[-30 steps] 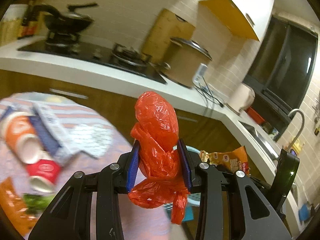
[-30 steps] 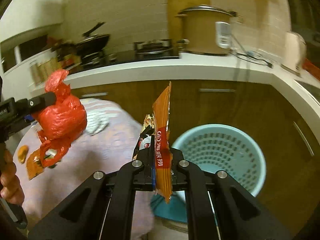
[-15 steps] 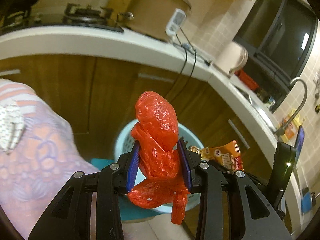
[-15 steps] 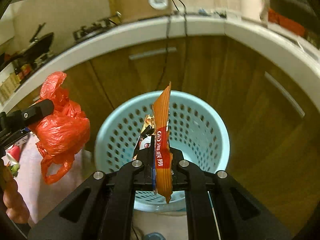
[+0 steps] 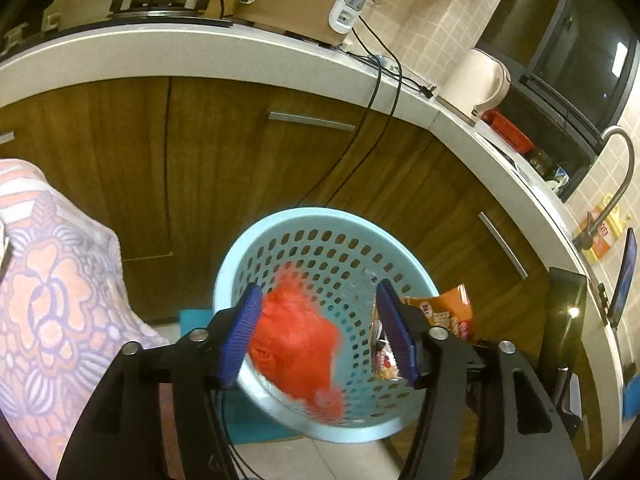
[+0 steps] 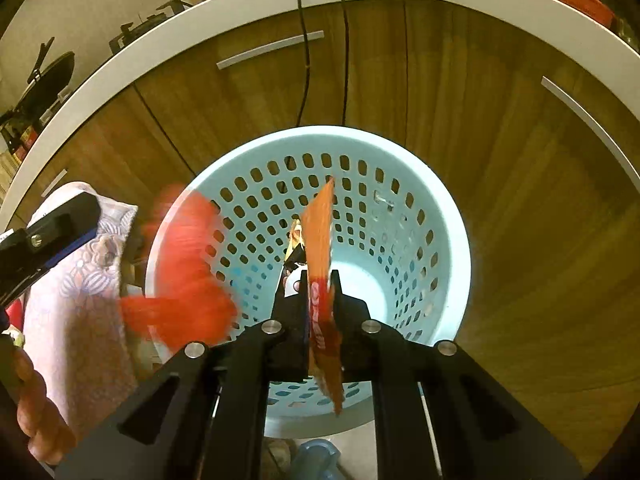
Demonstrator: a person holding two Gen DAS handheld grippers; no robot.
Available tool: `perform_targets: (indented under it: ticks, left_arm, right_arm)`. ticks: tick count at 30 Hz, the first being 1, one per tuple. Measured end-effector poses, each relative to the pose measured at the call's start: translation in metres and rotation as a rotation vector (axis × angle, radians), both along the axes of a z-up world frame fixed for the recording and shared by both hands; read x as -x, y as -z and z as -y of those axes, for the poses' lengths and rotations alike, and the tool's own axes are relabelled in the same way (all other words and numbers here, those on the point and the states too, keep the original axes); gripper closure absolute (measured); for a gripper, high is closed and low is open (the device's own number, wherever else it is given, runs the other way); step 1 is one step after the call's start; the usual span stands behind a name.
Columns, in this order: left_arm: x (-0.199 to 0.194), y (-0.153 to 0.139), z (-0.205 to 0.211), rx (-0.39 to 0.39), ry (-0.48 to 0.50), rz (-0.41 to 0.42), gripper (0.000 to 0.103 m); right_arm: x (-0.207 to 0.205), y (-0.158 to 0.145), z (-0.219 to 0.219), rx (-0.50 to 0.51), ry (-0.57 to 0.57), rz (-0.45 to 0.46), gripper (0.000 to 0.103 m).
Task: Collect trash
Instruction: 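Open both tools over the blue basket to drop the bag and wrapper, then grasp the orange snack packet with the left tool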
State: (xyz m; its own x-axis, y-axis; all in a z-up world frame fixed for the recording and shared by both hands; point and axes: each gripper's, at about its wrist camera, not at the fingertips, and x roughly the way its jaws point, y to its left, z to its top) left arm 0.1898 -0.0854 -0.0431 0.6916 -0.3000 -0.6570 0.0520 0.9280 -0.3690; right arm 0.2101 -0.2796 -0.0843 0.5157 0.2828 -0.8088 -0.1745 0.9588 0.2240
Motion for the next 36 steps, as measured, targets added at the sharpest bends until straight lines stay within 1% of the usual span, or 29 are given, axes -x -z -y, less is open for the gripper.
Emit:
perform_targets:
  ticks: [1,2,4,5,6,7,13,18,22,25,30,32,34,36]
  left_arm:
    - [0.0,-0.001,0.0,0.0,-0.002,0.002,0.042]
    - [0.001,-0.002,-0.001,0.005,-0.001,0.004,0.042]
    - [0.004,-0.004,-0.004,0.006,-0.003,0.007,0.041]
    - [0.005,-0.004,-0.005,0.007,-0.002,0.008,0.041]
    - [0.006,-0.005,-0.006,0.01,-0.003,0.009,0.041]
    - [0.007,-0.006,-0.006,0.011,-0.004,0.009,0.041]
    - [0.024,-0.02,-0.019,0.037,-0.019,0.046,0.041]
    - [0.056,-0.043,-0.039,0.051,-0.052,0.107,0.041]
    - [0.087,-0.06,-0.06,0.058,-0.092,0.151,0.041]
    - [0.117,-0.071,-0.084,0.06,-0.141,0.184,0.041]
    - [0.175,-0.086,-0.133,0.048,-0.263,0.225,0.041]
    - [0.196,-0.09,-0.151,0.042,-0.313,0.236,0.041]
    - [0.216,-0.094,-0.169,0.028,-0.371,0.242,0.037]
    - [0.24,-0.095,-0.189,0.003,-0.439,0.247,0.036]
  right_arm:
    - [0.0,0.0,0.001,-0.002,-0.001,-0.001,0.093]
    - [0.001,0.0,0.001,-0.004,-0.002,0.0,0.089]
    - [0.003,-0.003,0.002,-0.001,-0.001,0.006,0.078]
    - [0.004,-0.005,0.003,0.005,0.003,0.014,0.066]
    - [0.005,-0.007,0.004,0.008,0.005,0.021,0.052]
    - [0.006,-0.009,0.004,0.011,0.009,0.03,0.049]
    - [0.022,-0.032,-0.009,0.017,-0.032,0.095,0.049]
    - [0.04,-0.06,-0.028,0.002,-0.084,0.163,0.049]
    - [0.062,-0.085,-0.055,-0.024,-0.151,0.229,0.049]
    - [0.08,-0.103,-0.08,-0.052,-0.216,0.273,0.049]
    - [0.11,-0.124,-0.126,-0.08,-0.305,0.326,0.049]
    - [0.12,-0.129,-0.145,-0.087,-0.335,0.337,0.049]
    - [0.13,-0.133,-0.164,-0.092,-0.369,0.345,0.049]
    - [0.14,-0.134,-0.182,-0.097,-0.401,0.348,0.049]
